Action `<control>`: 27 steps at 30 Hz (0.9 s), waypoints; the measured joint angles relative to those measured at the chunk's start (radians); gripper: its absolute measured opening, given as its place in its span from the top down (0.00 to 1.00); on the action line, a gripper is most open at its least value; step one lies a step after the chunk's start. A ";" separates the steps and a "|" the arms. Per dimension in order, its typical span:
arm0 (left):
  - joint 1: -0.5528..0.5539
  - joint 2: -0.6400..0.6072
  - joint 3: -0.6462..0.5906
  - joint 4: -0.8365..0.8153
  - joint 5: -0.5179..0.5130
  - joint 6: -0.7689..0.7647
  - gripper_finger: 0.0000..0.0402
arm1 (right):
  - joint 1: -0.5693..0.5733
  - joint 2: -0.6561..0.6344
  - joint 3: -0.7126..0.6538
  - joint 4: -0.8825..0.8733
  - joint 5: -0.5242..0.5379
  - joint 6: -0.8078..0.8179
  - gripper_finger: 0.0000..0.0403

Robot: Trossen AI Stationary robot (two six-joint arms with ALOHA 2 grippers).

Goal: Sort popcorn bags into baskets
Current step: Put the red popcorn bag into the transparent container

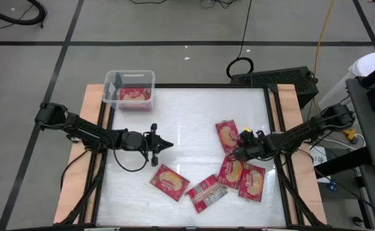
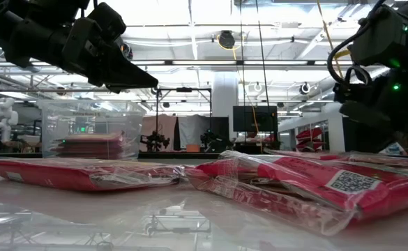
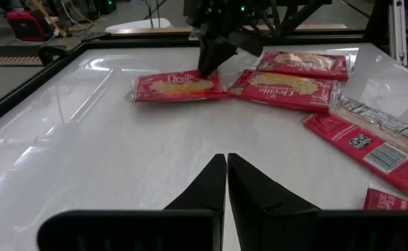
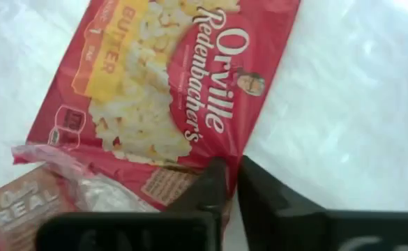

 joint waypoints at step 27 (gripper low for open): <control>0.114 0.000 0.001 0.141 -0.001 0.009 0.87 | -0.065 -0.062 0.002 0.736 0.089 -1.089 1.00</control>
